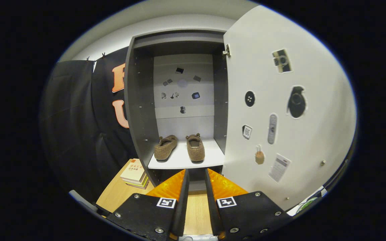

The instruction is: Open the shoe cabinet door, grab the shoes and put them into the shoe cabinet, then close the shoe cabinet door.

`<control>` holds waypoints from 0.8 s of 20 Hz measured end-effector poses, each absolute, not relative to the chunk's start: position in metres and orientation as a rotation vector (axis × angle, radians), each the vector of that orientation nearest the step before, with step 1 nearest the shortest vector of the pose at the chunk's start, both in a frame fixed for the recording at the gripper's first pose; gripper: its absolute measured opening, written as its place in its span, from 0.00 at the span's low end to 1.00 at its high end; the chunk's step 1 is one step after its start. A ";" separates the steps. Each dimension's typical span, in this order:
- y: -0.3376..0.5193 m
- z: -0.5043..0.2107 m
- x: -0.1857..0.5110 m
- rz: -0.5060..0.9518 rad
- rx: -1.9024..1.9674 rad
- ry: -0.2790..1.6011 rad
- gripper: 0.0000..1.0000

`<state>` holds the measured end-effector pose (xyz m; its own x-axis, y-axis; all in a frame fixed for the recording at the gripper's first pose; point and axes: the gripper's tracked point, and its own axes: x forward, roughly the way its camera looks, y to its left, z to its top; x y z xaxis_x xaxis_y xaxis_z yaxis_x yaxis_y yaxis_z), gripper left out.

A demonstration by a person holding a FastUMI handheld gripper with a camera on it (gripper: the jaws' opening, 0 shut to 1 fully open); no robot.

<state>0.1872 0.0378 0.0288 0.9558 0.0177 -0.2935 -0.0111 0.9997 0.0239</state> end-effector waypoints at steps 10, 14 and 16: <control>-0.040 0.055 0.077 -0.143 0.021 0.224 0.31; -0.088 0.041 0.053 -0.241 0.035 0.233 0.31; -0.104 0.035 0.046 -0.266 0.061 0.234 0.32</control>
